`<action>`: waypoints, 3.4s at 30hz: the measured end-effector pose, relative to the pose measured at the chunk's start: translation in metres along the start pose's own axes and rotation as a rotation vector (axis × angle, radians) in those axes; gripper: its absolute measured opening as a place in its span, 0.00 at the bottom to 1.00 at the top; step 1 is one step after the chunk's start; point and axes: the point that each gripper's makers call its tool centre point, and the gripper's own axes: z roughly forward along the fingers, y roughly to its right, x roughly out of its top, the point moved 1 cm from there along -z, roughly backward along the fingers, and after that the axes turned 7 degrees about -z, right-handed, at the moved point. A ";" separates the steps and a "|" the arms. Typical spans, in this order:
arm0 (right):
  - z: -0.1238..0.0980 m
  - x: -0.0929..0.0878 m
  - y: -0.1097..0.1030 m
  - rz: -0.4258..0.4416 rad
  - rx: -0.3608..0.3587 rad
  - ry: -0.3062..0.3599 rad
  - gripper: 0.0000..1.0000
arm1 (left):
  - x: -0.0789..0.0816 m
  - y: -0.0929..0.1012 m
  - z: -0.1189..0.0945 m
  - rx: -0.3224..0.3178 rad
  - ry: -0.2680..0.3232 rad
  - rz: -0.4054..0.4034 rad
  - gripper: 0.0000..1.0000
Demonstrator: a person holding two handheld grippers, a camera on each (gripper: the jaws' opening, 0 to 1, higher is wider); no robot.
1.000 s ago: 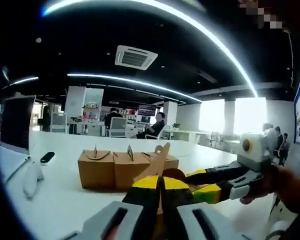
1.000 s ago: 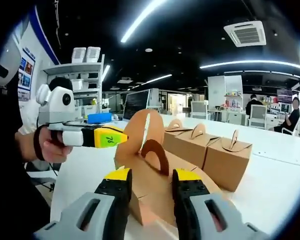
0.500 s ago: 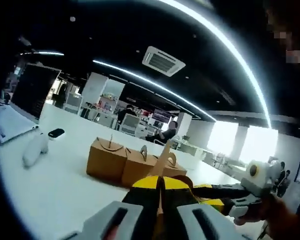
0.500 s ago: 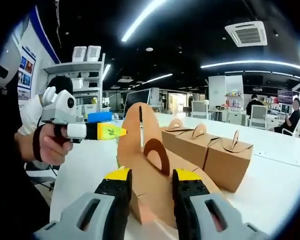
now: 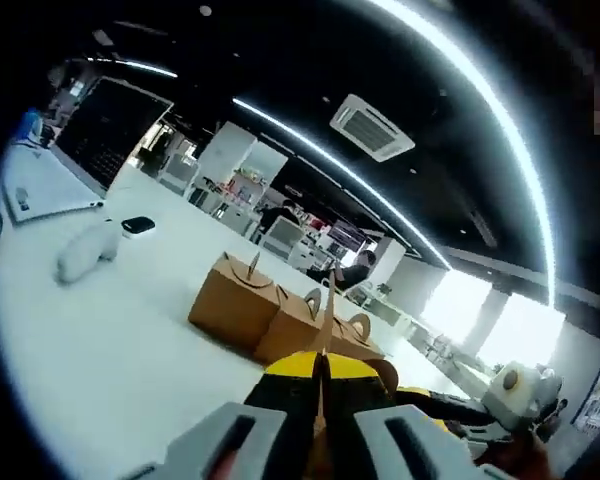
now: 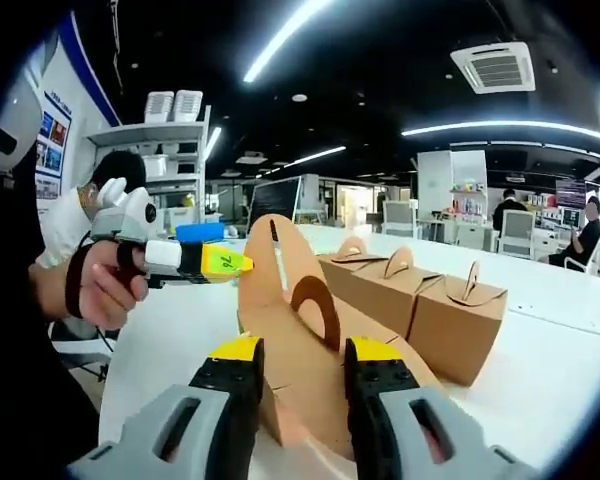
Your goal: Pick up one paper box from the group, open the paper box, and remove the item inside
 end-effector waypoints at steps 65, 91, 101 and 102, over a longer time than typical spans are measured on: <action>0.000 0.000 0.001 0.002 0.002 0.011 0.33 | -0.047 -0.041 0.009 0.065 -0.176 -0.407 0.04; -0.003 0.000 0.000 -0.011 0.063 0.005 0.33 | -0.053 -0.034 0.006 0.075 -0.198 -0.384 0.04; -0.003 0.000 -0.001 -0.012 0.063 0.003 0.33 | -0.059 -0.029 0.008 0.064 -0.211 -0.412 0.05; -0.003 0.000 -0.001 -0.012 0.063 0.003 0.33 | -0.058 -0.029 0.007 0.063 -0.211 -0.410 0.05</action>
